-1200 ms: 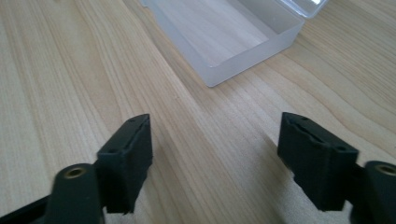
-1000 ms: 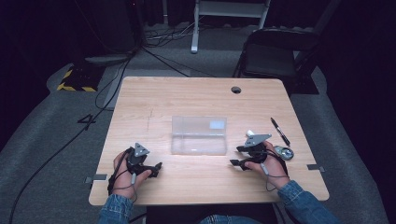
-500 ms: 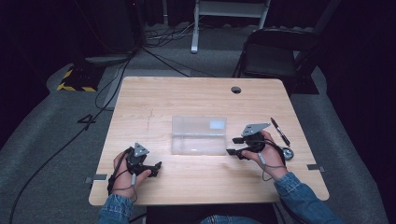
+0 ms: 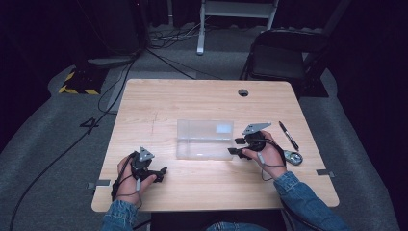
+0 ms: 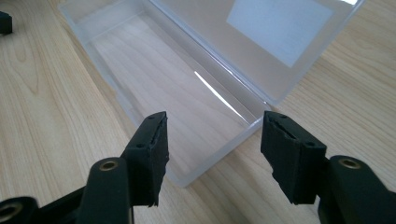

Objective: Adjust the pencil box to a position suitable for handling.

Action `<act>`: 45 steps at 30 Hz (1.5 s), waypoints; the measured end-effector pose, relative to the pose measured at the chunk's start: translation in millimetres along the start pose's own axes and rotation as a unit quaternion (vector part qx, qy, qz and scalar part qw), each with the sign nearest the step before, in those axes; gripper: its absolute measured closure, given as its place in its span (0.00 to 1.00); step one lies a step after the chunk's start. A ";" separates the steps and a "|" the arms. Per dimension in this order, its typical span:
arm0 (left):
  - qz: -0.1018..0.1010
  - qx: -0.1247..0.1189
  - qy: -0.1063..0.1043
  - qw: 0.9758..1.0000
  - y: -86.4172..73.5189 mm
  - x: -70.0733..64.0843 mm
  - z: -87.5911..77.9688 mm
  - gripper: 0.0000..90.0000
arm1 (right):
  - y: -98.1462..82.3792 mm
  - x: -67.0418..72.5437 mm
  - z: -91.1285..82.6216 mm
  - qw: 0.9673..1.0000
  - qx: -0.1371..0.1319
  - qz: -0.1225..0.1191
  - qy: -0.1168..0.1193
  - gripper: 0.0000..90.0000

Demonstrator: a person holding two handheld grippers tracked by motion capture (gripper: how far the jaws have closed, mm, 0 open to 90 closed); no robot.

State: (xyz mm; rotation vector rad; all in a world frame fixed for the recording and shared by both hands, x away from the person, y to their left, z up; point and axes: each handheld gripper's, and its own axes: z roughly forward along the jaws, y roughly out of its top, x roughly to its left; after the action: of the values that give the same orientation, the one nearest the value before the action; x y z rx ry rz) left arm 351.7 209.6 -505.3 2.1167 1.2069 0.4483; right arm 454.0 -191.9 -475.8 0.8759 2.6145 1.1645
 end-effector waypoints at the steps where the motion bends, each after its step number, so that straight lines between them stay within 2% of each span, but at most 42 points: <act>1: 0.000 0.000 0.000 1.000 0.1 -0.2 0.1 0.10 | -0.1 0.0 1.7 1.000 -0.002 0.005 0.002 0.48; 11: 0.000 0.001 0.000 1.000 0.5 -0.8 0.2 0.10 | -5.7 -2.0 13.8 1.000 0.025 0.004 -0.005 0.48; 17: 0.001 0.001 0.000 1.000 0.5 -0.7 0.2 0.10 | -6.8 0.6 15.1 1.000 0.028 -0.003 -0.006 0.48; 25: 0.000 0.001 0.000 1.000 0.5 -0.8 0.2 0.10 | -11.8 3.9 6.7 0.999 0.044 -0.022 -0.005 0.48; 31: 0.003 0.003 -0.004 1.000 2.3 -0.5 2.1 0.09 | -20.0 12.0 -5.3 0.996 0.073 -0.048 -0.007 0.48; 37: 0.003 0.005 -0.006 1.000 8.1 -3.5 7.9 0.06 | -27.9 22.6 -17.4 0.994 0.096 -0.056 -0.008 0.47; 38: 0.005 0.001 -0.007 1.000 9.2 -5.6 8.9 0.07 | -29.4 24.2 -19.5 0.993 0.100 -0.057 -0.009 0.47; 41: 0.019 -0.009 -0.018 1.000 10.5 -12.3 8.4 0.22 | -35.4 29.4 -25.6 0.993 0.104 -0.058 -0.010 0.47; 45: 0.029 -0.013 -0.029 0.999 10.6 -18.5 8.2 0.26 | -42.1 35.2 -32.5 0.992 0.107 -0.061 -0.009 0.47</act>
State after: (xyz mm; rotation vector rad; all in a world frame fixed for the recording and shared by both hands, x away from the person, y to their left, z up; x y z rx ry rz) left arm 353.6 186.9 -503.5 2.1325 1.1047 0.4231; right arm 394.6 -214.8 -480.3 0.7453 2.7716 0.8546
